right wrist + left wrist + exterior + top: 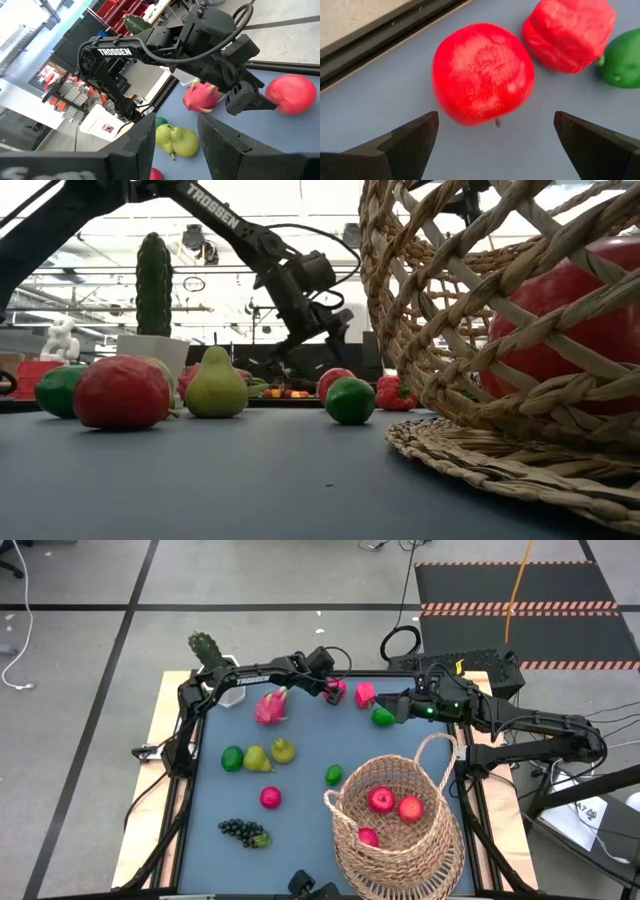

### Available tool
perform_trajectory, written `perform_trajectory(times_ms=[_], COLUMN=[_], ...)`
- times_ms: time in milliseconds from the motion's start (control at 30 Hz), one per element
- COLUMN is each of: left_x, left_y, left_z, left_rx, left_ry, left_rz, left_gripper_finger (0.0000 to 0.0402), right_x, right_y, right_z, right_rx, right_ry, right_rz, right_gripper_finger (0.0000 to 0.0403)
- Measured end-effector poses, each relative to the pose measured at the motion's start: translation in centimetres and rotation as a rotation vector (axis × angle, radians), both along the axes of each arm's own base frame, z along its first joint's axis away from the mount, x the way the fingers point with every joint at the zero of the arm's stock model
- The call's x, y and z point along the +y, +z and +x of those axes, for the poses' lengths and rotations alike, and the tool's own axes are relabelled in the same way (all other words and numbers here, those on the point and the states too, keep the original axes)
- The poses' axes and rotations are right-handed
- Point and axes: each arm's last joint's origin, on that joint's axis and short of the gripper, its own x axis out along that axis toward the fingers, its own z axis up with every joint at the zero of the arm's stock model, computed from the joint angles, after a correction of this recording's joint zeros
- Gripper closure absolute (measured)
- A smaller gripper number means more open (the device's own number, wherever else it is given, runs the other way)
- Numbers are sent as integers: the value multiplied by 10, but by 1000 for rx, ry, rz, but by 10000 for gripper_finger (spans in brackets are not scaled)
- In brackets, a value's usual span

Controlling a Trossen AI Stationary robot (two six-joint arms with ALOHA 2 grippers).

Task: Build produce basket
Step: Put the red apple into the brown basket

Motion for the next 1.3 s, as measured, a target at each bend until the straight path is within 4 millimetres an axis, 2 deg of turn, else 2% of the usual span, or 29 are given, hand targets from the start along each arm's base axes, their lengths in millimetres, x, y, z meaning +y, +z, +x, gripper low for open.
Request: perform_trajectory(times_ms=[633,967,1133,1300], left_x=[-6,-7,-7,-9], left_y=[-7,-14,-16,-15], left_z=[-9,-5,-6,-2], left_rx=[103,72,74,47], left_ry=[18,47,114,169], left_rz=[-91,-159,-205,-211], left_gripper_finger=[5,5,5,5], right_x=[0,0,0,2], right_y=[0,0,0,1], right_z=[0,0,0,-2], right_rx=[6,17,27,23], right_ry=[5,13,25,96], right_rz=[-16,-44,-73,-92], right_gripper_finger=[264,264,264,264])
